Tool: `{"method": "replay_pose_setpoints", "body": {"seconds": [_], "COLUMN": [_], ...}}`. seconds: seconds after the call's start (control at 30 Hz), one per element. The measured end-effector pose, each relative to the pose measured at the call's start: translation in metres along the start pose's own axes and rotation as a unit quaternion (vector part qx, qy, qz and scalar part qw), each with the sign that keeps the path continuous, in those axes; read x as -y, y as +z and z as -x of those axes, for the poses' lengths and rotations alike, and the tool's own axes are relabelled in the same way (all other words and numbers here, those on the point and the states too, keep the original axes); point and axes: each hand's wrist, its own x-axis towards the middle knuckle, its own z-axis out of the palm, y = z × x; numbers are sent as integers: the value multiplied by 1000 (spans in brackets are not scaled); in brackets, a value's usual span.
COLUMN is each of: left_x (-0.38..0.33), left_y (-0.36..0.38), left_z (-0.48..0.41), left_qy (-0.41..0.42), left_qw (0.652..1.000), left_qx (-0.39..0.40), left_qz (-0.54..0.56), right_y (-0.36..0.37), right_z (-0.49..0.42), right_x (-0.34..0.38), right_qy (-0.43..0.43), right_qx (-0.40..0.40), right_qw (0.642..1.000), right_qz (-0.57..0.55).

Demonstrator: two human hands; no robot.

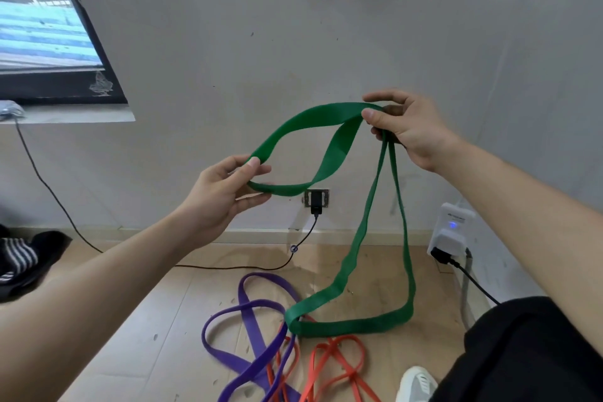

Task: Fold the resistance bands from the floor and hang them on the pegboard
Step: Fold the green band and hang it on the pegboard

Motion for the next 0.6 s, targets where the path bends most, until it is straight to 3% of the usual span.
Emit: {"method": "replay_pose_setpoints", "body": {"seconds": [0.4,0.6], "left_x": [-24,-28], "left_y": [5,2], "left_z": [7,11], "left_qy": [5,4], "left_qw": [988,991], "left_qx": [51,85], "left_qz": [143,99], "right_y": [5,18], "right_z": [3,6], "right_x": [-28,-37], "right_qy": [56,76], "right_qx": [71,98], "right_qw": [989,982], "right_qz": [113,144]}}
